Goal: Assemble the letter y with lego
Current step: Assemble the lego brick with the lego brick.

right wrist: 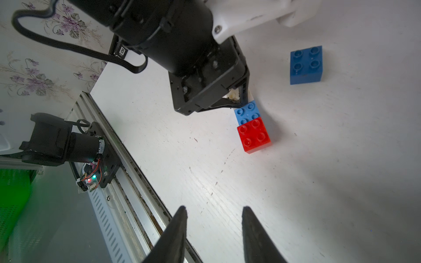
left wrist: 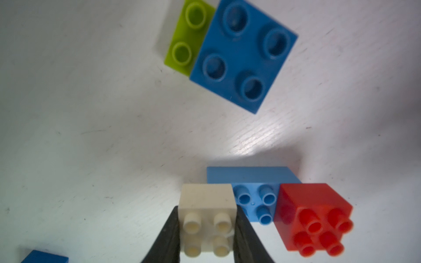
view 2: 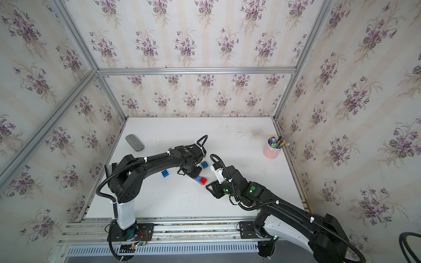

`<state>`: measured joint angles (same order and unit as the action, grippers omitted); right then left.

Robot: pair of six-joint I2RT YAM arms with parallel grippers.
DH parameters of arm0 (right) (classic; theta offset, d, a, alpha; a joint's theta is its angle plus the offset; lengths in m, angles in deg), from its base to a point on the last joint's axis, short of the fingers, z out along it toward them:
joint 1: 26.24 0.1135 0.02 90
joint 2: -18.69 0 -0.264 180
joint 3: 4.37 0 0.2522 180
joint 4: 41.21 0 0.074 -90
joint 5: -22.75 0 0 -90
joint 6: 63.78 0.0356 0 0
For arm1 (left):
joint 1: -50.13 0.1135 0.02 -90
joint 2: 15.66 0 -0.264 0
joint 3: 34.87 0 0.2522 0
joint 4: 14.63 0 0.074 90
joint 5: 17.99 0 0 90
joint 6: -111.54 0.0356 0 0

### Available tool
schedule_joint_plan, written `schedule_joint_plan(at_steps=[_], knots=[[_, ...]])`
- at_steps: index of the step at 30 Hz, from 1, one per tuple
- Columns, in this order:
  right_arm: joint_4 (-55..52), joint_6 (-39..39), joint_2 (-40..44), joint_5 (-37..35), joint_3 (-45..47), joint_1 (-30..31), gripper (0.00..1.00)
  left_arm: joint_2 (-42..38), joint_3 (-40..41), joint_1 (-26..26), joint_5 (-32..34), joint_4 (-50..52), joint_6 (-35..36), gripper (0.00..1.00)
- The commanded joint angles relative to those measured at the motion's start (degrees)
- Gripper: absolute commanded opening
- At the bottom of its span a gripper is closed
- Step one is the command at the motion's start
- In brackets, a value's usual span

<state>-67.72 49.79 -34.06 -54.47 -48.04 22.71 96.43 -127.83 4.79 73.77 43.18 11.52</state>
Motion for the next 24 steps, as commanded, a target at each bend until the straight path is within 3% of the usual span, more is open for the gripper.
schedule_joint_plan(at_steps=[1, 17, 24], knots=[[-0.1, 0.0, 0.3, -0.8, -0.1, 0.0, 0.41, 1.6, 1.5, -0.3, 2.7, 2.8, -1.4, 0.21], [-0.5, 0.1, 0.9, -1.7, 0.1, 0.0, 0.41, -0.1, 2.2, -0.9, 1.1, 1.1, -2.8, 0.19], [-0.5, 0.3, 1.0, -1.7, -0.1, 0.0, 0.41, -1.7, 0.6, -1.1, 0.9, 1.7, -2.9, 0.36]])
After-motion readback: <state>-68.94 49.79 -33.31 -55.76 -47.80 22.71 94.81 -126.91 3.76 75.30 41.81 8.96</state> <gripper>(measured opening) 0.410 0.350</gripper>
